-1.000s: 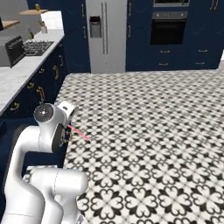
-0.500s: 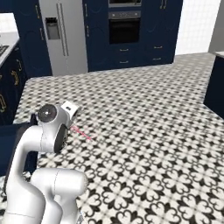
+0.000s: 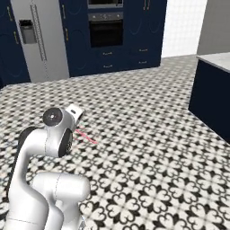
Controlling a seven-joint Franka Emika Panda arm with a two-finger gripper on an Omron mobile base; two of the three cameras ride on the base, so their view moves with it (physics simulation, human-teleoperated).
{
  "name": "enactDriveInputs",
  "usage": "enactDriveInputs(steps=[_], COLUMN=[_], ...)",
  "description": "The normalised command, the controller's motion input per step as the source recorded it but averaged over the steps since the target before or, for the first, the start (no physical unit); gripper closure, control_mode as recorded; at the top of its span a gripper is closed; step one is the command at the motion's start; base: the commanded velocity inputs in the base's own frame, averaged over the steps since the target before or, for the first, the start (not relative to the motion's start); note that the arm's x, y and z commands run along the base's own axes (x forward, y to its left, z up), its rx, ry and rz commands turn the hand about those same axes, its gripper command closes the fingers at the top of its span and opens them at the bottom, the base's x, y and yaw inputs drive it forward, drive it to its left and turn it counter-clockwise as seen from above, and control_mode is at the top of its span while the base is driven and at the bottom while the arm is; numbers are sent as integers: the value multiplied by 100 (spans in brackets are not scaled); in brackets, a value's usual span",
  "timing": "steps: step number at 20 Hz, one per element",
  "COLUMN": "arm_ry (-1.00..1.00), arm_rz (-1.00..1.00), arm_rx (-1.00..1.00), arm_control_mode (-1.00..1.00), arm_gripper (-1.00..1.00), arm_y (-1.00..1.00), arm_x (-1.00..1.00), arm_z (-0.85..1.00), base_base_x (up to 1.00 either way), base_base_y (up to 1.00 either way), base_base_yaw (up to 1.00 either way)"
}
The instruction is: Take a straw from the drawer in front and place it inside the glass cup on the dining counter.
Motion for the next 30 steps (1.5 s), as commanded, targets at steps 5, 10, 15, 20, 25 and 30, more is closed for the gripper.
enactDriveInputs(steps=[5, 10, 15, 20, 25, 30], arm_ry=[0, 0, 0, 0, 0, 0], arm_rz=[0, 0, 0, 0, 0, 0], arm_rx=[0, 0, 0, 0, 0, 0], arm_control_mode=[100, 100, 100, 100, 100, 100], arm_gripper=[100, 100, 100, 100, 100, 100], arm_y=[0, 0, 0, 0, 0, 0], arm_x=[0, 0, 0, 0, 0, 0], arm_z=[0, 0, 0, 0, 0, 0], base_base_x=[100, 100, 100, 100, 100, 100], base_base_y=[0, -3, -18, -19, -1, 0], base_base_yaw=[-4, -8, -13, -21, -23, -27])
